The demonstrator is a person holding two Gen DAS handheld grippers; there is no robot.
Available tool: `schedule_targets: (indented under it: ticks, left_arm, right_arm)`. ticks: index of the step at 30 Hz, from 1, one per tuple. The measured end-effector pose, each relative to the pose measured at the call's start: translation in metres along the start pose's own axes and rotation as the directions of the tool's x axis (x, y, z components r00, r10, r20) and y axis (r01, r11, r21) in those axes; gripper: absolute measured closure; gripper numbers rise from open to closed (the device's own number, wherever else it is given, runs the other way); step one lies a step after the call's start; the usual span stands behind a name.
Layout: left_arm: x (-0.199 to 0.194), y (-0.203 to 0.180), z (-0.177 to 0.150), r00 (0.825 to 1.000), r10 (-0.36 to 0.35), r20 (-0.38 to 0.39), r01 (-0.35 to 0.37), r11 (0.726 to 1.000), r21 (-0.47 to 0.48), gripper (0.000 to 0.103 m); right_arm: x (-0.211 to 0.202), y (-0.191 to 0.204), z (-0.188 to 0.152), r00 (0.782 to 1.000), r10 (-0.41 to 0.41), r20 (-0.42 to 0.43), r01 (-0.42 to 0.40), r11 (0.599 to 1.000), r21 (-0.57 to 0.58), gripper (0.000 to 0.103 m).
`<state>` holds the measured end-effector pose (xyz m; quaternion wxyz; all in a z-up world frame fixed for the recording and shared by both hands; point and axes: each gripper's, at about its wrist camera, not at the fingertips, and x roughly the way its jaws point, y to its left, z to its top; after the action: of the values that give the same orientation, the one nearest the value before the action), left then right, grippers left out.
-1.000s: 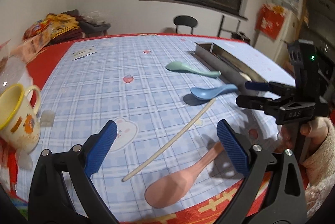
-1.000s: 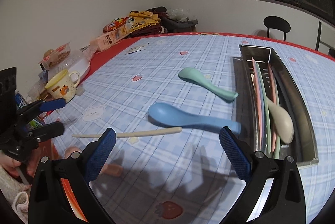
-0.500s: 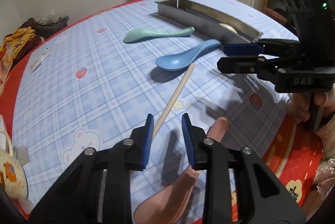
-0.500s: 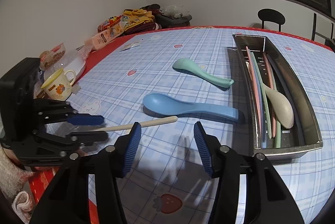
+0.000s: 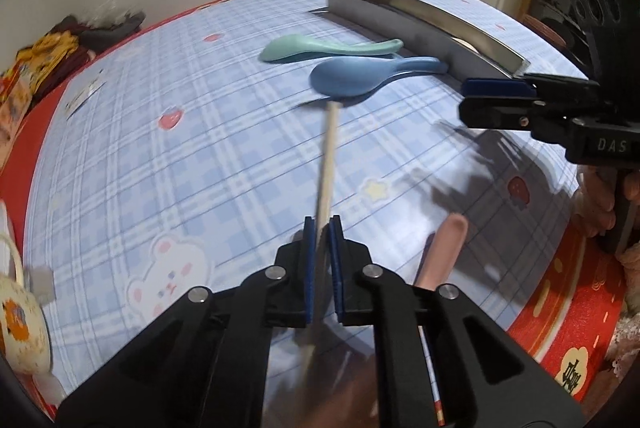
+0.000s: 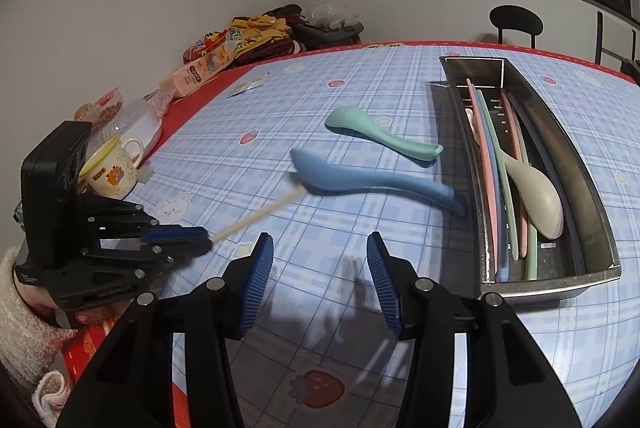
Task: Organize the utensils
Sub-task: 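Grasp the beige chopstick with the left gripper, then grasp the blue spoon handle with the right gripper while the left gripper holds the beige chopstick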
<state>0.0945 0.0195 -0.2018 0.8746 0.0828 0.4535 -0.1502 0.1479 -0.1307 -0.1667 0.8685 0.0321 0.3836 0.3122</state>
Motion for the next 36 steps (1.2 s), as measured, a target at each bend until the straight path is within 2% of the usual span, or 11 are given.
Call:
schedule_targets:
  ticks: [3,9,12,14,16,21,29,32,36]
  left_arm:
    - [-0.005,0.014,-0.007,1.0,-0.013,0.01,0.013,0.998,-0.06,0.093]
    - [-0.009,0.028,-0.017,0.999,-0.023,0.049,0.031,0.988,-0.15,0.092]
    - [-0.01,0.031,-0.018,0.998,0.028,0.052,-0.018,0.983,-0.182,0.092]
    - [-0.011,0.037,-0.019,0.998,0.019,0.058,-0.006,0.978,-0.21,0.092]
    - [-0.012,0.04,-0.022,0.998,0.016,0.062,-0.001,0.973,-0.229,0.092]
    - [-0.013,0.042,-0.023,0.998,0.008,0.068,0.009,0.97,-0.242,0.091]
    - [-0.014,0.053,-0.026,0.995,-0.045,0.086,0.068,0.954,-0.292,0.091]
    - [-0.014,0.053,-0.026,0.995,-0.041,0.087,0.065,0.953,-0.295,0.091]
    - [-0.014,0.051,-0.025,0.996,-0.028,0.084,0.051,0.956,-0.288,0.091]
  right_arm:
    - [0.001,-0.001,0.007,1.0,0.005,-0.028,-0.006,1.0,-0.015,0.058]
    - [-0.001,0.003,0.036,0.986,-0.155,-0.058,0.139,0.968,-0.21,0.062]
    - [0.006,0.003,0.049,0.973,-0.212,-0.092,0.176,0.938,-0.299,0.062]
    - [0.016,0.005,0.054,0.962,-0.241,-0.129,0.181,0.916,-0.358,0.063]
    - [0.026,0.005,0.057,0.956,-0.245,-0.162,0.169,0.91,-0.379,0.069]
    - [0.06,0.014,0.059,0.935,-0.274,-0.225,0.161,0.894,-0.419,0.076]
    - [0.089,0.023,0.064,0.907,-0.356,-0.224,0.221,0.856,-0.468,0.077]
    - [0.098,0.022,0.066,0.896,-0.381,-0.227,0.239,0.847,-0.474,0.077]
    - [0.102,0.024,0.07,0.893,-0.391,-0.221,0.248,0.84,-0.482,0.077]
